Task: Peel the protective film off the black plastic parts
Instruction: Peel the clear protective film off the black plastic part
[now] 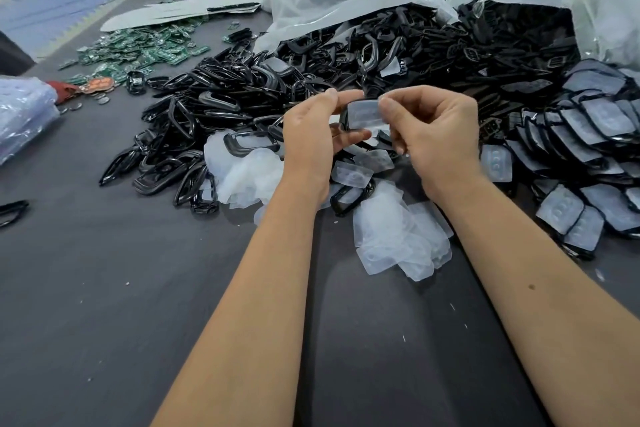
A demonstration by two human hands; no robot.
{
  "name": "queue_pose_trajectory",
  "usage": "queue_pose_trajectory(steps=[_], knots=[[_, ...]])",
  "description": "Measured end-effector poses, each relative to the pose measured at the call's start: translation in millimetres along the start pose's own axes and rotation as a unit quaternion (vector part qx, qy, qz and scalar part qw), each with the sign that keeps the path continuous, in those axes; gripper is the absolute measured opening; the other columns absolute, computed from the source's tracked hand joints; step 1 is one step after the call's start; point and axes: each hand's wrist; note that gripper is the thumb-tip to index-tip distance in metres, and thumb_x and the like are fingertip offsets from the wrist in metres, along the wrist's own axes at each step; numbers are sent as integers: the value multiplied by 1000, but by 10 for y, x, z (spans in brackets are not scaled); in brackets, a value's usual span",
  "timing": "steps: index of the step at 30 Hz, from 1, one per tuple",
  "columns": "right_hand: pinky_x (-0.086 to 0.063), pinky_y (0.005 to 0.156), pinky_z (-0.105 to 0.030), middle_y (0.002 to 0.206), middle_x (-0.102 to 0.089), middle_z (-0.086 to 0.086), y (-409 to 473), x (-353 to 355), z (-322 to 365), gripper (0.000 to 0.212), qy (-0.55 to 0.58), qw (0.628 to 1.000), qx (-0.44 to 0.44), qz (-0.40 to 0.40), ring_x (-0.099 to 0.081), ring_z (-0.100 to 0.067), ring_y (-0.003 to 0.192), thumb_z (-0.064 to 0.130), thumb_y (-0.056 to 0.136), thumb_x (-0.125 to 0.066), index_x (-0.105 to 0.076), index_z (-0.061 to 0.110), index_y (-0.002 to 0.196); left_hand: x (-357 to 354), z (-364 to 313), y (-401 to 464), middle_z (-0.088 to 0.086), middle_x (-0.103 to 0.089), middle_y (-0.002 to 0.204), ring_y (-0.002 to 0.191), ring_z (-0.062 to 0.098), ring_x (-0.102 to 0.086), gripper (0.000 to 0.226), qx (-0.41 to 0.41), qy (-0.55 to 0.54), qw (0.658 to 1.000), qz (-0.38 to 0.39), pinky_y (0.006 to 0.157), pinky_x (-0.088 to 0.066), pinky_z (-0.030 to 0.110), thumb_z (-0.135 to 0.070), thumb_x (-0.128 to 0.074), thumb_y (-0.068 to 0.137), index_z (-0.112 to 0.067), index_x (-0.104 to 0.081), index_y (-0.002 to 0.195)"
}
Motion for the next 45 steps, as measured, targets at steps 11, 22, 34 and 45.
queue_pose_trajectory(steps=[11,22,34,45], knots=[[-58,63,-29,72,-73,4,6,-24,-4,13,-167,982,68,-53,-70,-13,62,21,86,-84,-75,13,81,13,23,10,23,-74,111,81,29,-71,32,-8,10,1000,10,65,-58,29,-13,-51,100,-7,-82,92],[-58,63,-30,70,-73,3,-8,-39,26,14,-174,980,65,-69,-69,-16,60,21,87,-82,-75,12,80,13,41,18,23,-73,106,83,24,-71,23,-17,45,999,4,70,-59,31,0,-59,95,-8,-81,95],[-60,67,-34,71,-72,4,-26,-50,66,15,-185,977,75,-78,-68,-11,63,18,85,-84,-74,9,78,6,33,5,12,-71,93,72,28,-70,20,-34,97,995,10,61,-53,21,5,-69,89,-13,-78,94],[-60,67,-34,69,-72,5,-26,-42,36,17,-192,976,67,-82,-69,-11,63,22,84,-84,-74,12,76,31,64,12,13,-74,97,74,16,-70,17,-48,105,993,20,63,-54,21,-1,-73,89,-17,-79,91]])
Point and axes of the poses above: each hand's wrist, its own y-axis towards the middle knuckle, its own x-axis out of the back of the hand, z = x × y
